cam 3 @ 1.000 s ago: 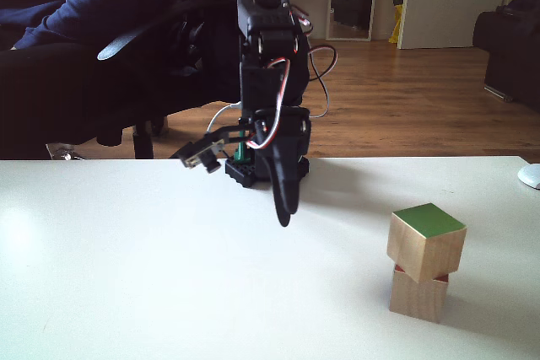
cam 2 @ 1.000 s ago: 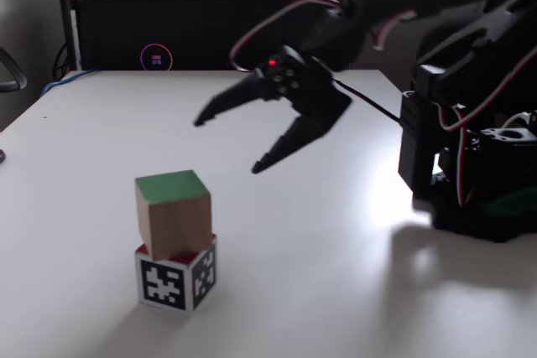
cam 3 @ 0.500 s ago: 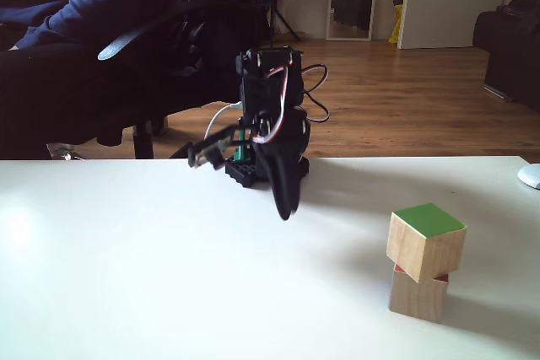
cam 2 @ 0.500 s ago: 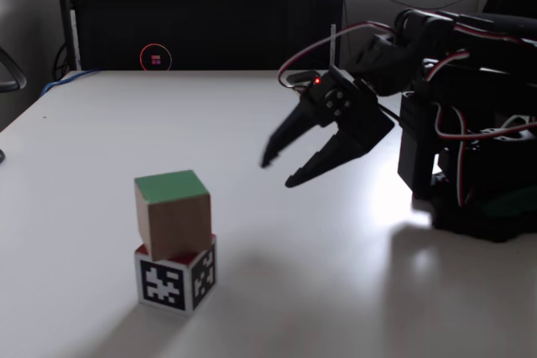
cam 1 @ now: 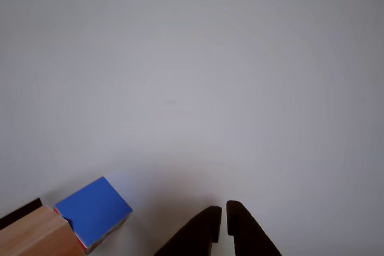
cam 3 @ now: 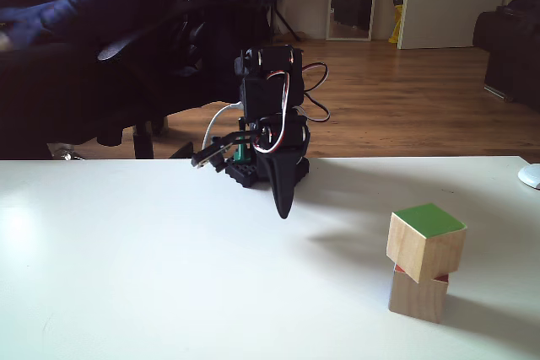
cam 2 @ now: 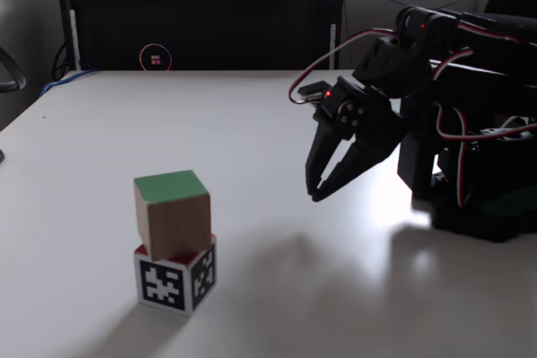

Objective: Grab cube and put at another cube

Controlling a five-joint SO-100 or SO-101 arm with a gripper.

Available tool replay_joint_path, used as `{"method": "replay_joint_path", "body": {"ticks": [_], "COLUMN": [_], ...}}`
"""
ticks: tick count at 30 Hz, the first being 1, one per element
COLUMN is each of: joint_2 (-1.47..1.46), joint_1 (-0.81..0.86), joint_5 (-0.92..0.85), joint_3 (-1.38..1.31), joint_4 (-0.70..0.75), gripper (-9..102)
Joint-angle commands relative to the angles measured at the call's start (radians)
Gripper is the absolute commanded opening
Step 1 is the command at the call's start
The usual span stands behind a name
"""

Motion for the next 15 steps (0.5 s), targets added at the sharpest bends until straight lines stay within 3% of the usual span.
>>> {"method": "replay_joint_path", "body": {"ticks": [1, 15], "joint_2": [0.005, 0.005], "joint_1": [0.002, 0.015], "joint_5": [0.008, 0.021], "joint_3": [-0.049, -0.049], "joint_4": [0.006, 0.006], "gripper": [3, 4]}}
